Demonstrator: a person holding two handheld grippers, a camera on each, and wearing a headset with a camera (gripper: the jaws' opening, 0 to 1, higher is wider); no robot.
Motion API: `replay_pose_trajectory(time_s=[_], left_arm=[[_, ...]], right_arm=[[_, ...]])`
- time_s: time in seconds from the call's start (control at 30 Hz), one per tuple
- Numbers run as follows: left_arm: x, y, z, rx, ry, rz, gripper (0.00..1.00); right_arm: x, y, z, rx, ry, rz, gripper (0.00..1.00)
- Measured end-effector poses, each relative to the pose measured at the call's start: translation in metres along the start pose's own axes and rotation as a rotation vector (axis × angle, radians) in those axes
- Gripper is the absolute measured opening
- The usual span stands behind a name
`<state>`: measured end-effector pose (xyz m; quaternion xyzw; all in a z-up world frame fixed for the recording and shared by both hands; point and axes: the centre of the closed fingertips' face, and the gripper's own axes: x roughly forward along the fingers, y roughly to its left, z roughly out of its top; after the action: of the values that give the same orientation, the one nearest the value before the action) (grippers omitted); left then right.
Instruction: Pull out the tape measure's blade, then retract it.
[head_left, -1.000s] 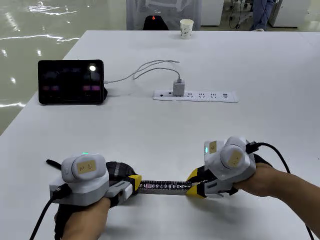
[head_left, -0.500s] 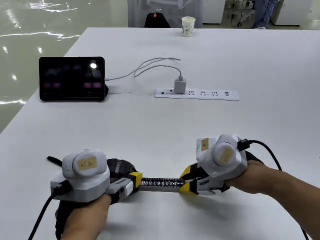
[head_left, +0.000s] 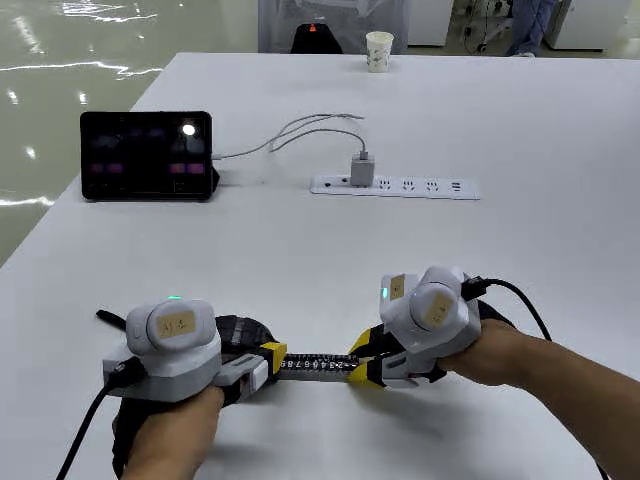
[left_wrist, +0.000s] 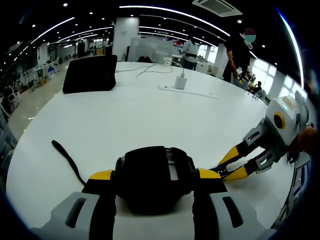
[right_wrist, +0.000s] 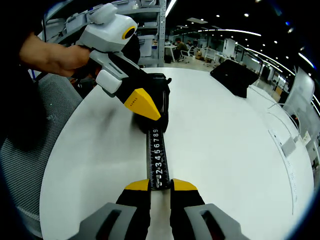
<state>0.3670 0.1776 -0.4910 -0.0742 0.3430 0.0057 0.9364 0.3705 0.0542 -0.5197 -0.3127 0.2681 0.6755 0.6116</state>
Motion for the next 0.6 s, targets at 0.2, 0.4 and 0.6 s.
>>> replay_pose_trajectory(time_s=[0.2,0.4,0.6], left_arm=[[0.0,0.0,0.0,-0.001,0.001,-0.002,0.57],[0.0,0.0,0.0,-0.003,0.001,-0.003,0.57],[0.0,0.0,0.0,-0.004,0.001,-0.004,0.57]], right_arm=[[0.006,0.001,0.006,0.002,-0.009,0.002,0.11],[0.012,0.002,0.012,-0.001,-0.017,0.005,0.11],[0.017,0.002,0.018,-0.007,-0.024,0.008,0.11]])
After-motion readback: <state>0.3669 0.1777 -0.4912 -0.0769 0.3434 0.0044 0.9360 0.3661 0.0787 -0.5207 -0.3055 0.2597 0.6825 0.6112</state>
